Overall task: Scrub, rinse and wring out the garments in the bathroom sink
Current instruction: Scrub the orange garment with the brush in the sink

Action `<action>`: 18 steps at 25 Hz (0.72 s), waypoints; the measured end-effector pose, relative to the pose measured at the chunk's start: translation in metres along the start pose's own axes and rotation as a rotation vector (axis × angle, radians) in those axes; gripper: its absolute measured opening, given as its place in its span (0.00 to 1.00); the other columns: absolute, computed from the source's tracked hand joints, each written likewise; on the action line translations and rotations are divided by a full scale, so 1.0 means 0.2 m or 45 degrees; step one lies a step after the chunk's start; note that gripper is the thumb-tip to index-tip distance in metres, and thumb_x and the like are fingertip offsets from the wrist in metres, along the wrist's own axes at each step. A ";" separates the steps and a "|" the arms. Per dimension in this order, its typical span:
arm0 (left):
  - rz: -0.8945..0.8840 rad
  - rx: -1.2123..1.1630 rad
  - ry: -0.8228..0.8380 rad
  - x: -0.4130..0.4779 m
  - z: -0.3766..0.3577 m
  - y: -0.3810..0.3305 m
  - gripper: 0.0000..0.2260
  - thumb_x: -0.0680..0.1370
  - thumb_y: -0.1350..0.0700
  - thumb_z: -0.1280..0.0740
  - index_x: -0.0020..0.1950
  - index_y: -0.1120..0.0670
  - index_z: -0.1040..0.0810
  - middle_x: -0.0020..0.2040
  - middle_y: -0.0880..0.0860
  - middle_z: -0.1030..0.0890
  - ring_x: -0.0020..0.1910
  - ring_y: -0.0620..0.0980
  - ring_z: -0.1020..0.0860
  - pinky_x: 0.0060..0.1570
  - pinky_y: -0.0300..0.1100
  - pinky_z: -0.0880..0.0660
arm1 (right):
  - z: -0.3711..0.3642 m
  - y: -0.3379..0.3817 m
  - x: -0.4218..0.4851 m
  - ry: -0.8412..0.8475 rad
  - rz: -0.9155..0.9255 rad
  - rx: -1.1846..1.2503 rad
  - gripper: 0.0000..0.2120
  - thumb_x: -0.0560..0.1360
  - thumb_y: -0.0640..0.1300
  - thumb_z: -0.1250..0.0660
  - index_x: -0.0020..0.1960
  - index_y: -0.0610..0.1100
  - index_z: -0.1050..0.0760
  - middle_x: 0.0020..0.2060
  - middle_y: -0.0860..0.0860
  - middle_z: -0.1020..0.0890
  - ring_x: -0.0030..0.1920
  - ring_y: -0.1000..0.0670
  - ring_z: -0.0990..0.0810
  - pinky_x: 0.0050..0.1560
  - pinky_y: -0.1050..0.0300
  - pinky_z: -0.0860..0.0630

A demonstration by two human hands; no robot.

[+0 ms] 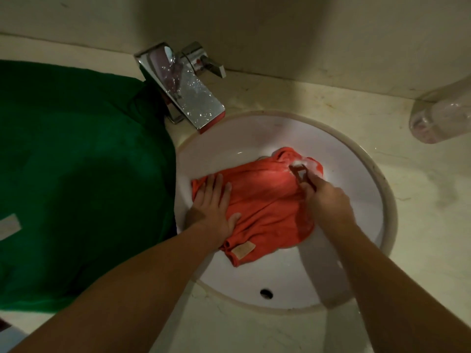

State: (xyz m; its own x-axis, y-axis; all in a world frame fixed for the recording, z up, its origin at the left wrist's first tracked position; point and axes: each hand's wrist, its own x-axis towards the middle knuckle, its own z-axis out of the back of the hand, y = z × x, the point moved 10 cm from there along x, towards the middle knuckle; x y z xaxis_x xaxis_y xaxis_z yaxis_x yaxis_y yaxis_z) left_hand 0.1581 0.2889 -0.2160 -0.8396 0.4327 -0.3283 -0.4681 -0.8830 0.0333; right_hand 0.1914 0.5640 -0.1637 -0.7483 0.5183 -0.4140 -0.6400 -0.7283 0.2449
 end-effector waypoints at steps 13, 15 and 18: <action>0.020 0.014 0.083 0.00 -0.01 0.00 0.37 0.82 0.35 0.59 0.82 0.58 0.62 0.81 0.64 0.62 0.81 0.62 0.60 0.74 0.54 0.68 | -0.04 0.16 -0.17 -0.020 0.138 0.153 0.21 0.84 0.55 0.40 0.76 0.60 0.32 0.55 0.37 0.16 0.54 0.34 0.17 0.54 0.46 0.22; 0.013 0.034 0.128 -0.01 0.02 0.00 0.36 0.83 0.35 0.57 0.81 0.57 0.65 0.81 0.63 0.65 0.80 0.61 0.63 0.75 0.54 0.68 | -0.23 0.44 -0.34 0.162 0.464 0.068 0.21 0.85 0.56 0.43 0.77 0.63 0.35 0.52 0.42 0.14 0.51 0.38 0.16 0.52 0.48 0.22; 0.011 0.051 0.146 -0.02 0.03 0.00 0.36 0.83 0.35 0.57 0.81 0.56 0.66 0.81 0.62 0.65 0.81 0.60 0.63 0.77 0.53 0.65 | -0.15 0.25 -0.20 0.124 0.351 0.054 0.20 0.84 0.56 0.41 0.76 0.63 0.33 0.54 0.41 0.15 0.54 0.37 0.17 0.54 0.47 0.23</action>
State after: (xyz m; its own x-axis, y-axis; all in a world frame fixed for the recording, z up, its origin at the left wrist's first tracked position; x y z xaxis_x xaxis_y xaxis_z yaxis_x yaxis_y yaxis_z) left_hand 0.1592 0.2886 -0.2100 -0.8077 0.3995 -0.4335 -0.4735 -0.8777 0.0734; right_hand 0.1952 0.4938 -0.1623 -0.8759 0.2564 -0.4088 -0.4232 -0.8153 0.3952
